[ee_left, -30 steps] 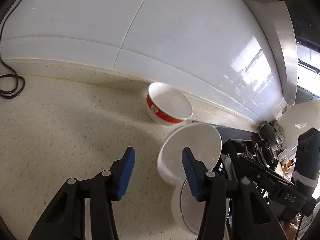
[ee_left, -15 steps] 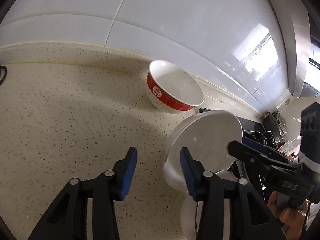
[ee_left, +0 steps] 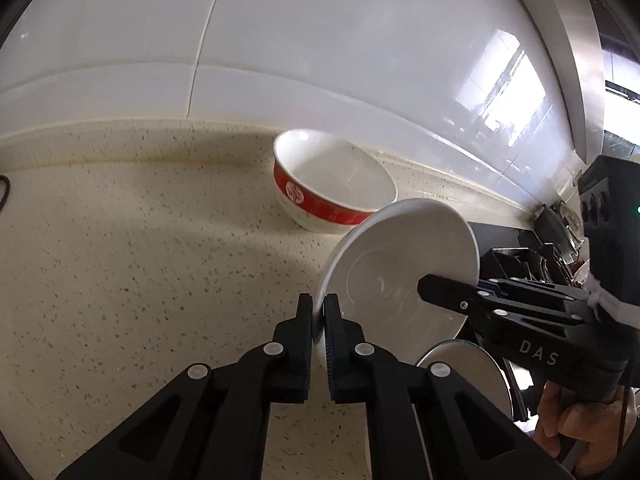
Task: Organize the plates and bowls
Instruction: 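Close both grippers on the rim of a white bowl, then lift the white bowl with both grippers and carry it toward the rice cooker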
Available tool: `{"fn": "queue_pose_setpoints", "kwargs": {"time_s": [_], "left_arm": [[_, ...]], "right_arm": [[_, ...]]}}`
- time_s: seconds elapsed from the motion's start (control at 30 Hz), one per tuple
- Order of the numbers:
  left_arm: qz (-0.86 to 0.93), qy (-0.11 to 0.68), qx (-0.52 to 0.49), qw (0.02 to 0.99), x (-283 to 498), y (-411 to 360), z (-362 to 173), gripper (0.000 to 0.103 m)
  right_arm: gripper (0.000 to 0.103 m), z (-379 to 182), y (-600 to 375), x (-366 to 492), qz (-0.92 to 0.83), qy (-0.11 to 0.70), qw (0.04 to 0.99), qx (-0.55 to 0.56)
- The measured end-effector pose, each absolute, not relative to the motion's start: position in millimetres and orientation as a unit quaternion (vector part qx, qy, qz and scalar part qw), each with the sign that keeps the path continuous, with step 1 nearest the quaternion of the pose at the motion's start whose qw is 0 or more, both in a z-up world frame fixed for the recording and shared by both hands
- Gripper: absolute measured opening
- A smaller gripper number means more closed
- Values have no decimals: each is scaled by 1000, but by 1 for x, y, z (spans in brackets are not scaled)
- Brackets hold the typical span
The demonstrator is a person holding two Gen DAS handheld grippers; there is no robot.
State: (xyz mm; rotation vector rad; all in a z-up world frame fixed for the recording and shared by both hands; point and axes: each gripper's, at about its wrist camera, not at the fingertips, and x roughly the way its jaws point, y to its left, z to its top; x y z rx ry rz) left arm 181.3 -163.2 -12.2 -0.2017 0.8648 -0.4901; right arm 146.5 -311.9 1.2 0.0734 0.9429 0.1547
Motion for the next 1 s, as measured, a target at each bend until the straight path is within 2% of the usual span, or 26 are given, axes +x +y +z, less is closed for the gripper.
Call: {"fn": "queue_pose_setpoints", "kwargs": {"time_s": [0.53, 1.0], "left_arm": [[-226, 354, -82, 904, 169, -160, 5, 5], [-199, 302, -108, 926, 157, -134, 35, 6]], "right_arm": [[14, 18, -304, 138, 85, 414, 906, 25], [15, 48, -280, 136, 100, 368, 925, -1]]}}
